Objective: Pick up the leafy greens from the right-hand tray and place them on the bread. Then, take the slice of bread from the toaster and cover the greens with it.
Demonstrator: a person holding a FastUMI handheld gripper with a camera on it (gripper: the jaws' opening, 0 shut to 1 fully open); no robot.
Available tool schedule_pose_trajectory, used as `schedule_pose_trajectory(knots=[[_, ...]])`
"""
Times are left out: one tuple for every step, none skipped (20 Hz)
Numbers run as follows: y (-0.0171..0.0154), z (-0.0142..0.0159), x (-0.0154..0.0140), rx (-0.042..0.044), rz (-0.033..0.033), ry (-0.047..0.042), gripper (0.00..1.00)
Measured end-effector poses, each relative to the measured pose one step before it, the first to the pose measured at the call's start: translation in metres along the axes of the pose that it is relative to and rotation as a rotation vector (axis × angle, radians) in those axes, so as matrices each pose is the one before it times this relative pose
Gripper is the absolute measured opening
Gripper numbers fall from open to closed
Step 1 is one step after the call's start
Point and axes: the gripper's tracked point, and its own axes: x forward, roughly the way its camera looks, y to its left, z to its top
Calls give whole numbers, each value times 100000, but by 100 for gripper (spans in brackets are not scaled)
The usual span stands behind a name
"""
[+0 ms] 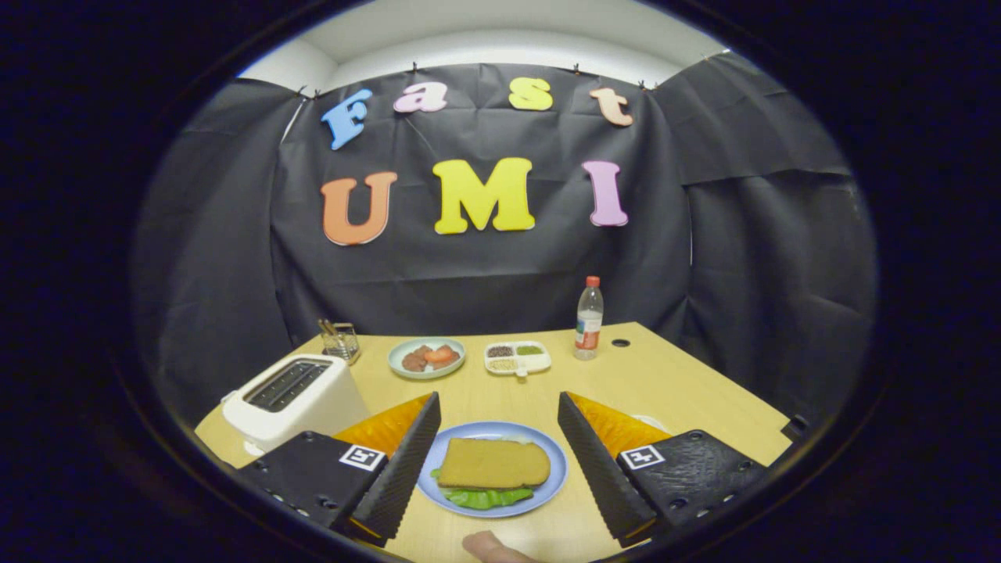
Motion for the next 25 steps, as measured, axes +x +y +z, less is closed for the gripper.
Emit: schedule_pose_trajectory(knots=[[163, 1145, -1511, 154, 371, -2675, 93], [-27, 1037, -1422, -283, -80, -2156, 93], [-115, 985, -1411, -468, -402, -2023, 93], [-74, 942, -1336, -786, -131, -1745, 93], [28, 936, -1383, -833, 333, -1858, 93], [-76, 908, -1341, -1056, 271, -1875, 93], [53, 1129, -1296, -554, 621, -2618, 93], [-61, 1058, -1311, -653, 331, -2552, 93], [-392, 973, -1194, 145, -635, -2322, 93], [-312, 762, -1244, 691, -579, -1565, 93], [66, 578, -1077, 887, 624, -1254, 93], [-134, 532, -1062, 773, 319, -1072, 93], [-362, 427, -958, 262, -159, -926, 93], [-269, 346, -798, 33, -172, -911, 93], [-311, 210, -562, -557, -210, -610, 93], [-278, 57, -455, -887, -195, -357, 93], [-269, -88, -340, -1098, -424, -160, 93], [-271, -96, -130, -777, -441, 96, 93], [-39, -223, -25, -102, 7, 297, 93], [-81, -177, -26, 188, 94, 581, 93], [-131, -173, 65, 398, 258, 611, 93], [-62, -252, 62, 678, 386, 578, 93], [-106, -217, 182, 679, 345, 905, 93], [25, -168, 169, 498, 550, 939, 93], [49, -185, 24, -124, 651, 588, 93]])
